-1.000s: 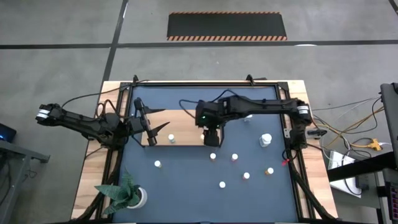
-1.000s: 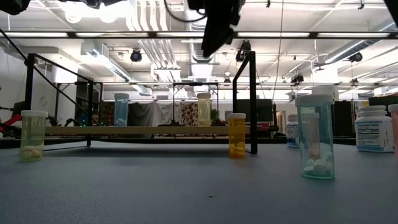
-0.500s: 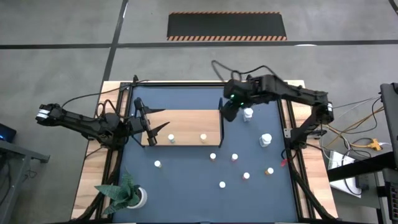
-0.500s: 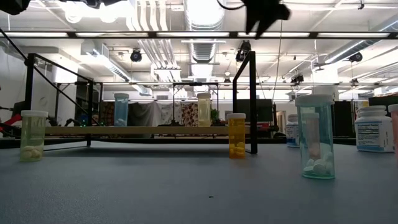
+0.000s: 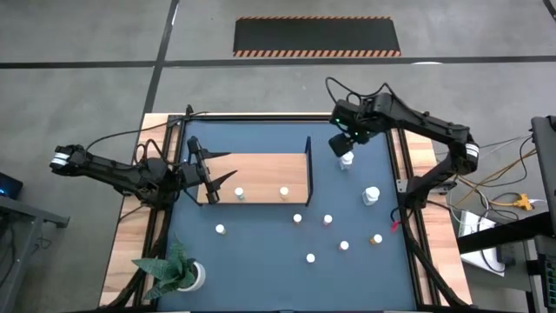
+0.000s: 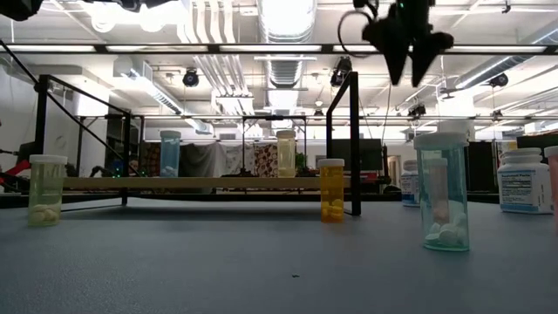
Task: Pick and place medicine bottles onto shelf by color
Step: Put the top white pill bottle on the shelf
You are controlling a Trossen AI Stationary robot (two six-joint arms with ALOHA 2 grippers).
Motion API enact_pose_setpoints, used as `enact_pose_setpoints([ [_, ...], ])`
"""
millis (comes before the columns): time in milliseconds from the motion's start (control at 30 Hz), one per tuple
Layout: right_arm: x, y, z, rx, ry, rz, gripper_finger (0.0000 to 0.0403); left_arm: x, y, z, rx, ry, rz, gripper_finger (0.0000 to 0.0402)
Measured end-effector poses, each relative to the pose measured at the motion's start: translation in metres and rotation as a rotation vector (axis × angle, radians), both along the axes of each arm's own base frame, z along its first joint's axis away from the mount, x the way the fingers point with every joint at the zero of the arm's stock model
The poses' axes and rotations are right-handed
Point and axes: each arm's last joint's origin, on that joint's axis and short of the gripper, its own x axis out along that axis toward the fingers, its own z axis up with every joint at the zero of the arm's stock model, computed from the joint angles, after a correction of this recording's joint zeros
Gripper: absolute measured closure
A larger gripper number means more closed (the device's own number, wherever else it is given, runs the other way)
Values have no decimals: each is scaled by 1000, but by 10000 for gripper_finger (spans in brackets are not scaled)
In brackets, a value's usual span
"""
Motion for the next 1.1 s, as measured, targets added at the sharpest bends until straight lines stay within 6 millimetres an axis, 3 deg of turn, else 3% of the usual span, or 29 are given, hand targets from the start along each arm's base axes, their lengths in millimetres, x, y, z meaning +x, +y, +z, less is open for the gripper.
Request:
enact_pose_setpoints([
  [467,-13,-22,-89,141,0,-78,66,0,0,0,0,0,0,175],
  [733,-17,-33,-120,143,-61,-103,56,0,0,0,0,-1,0,175],
  [1100,-21,-33,-152,140,-114,-107,64,0,0,0,0,-2,0,175],
])
